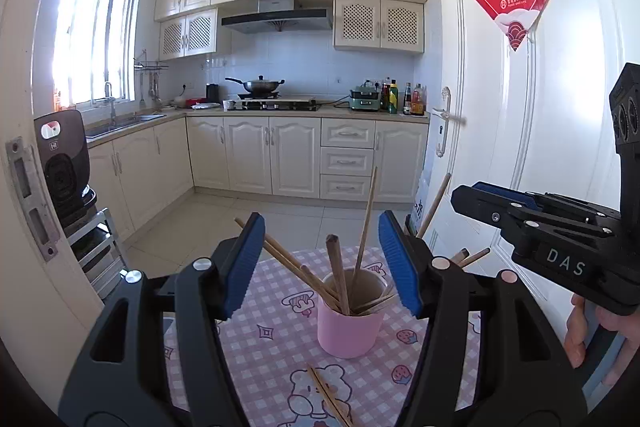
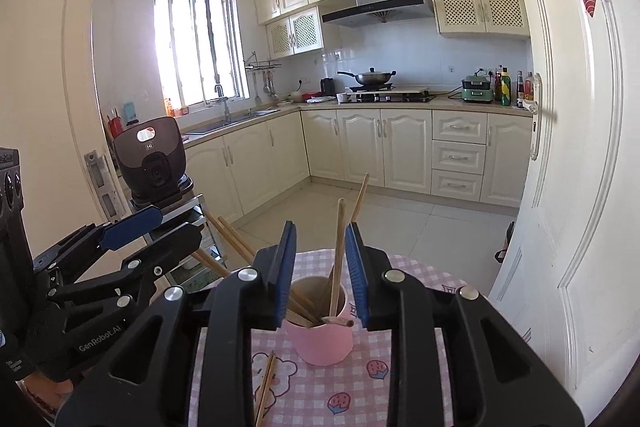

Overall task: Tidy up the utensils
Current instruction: 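Move both open tools down to the last chopsticks on the table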

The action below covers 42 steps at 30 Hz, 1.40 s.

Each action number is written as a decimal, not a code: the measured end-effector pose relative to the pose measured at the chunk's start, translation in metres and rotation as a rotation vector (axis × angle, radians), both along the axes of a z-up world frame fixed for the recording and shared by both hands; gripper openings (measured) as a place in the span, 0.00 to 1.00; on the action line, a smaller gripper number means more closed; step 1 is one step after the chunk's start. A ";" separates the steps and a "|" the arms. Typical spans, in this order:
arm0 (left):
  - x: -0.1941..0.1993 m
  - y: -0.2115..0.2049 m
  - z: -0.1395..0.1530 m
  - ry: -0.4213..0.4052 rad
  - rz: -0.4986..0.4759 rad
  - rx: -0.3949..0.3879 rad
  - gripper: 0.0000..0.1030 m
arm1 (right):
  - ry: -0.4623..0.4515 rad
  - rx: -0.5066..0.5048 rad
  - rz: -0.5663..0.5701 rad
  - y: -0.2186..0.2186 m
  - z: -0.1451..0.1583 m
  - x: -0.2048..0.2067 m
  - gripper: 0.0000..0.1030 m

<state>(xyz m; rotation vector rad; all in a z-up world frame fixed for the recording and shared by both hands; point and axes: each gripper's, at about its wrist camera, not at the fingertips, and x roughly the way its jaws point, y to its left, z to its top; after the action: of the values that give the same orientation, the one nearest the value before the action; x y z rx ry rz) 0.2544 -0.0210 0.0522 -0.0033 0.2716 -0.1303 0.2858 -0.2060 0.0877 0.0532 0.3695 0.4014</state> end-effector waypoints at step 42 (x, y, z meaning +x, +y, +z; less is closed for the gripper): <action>-0.084 0.061 -0.113 0.146 0.124 0.037 0.89 | 0.258 -0.372 0.013 0.077 -0.172 -0.064 0.54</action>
<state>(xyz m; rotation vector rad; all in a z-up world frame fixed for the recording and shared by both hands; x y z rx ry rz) 0.1706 0.0398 -0.0607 0.0074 0.4187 -0.0012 0.2222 -0.1290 -0.0846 -0.2626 0.6947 0.3333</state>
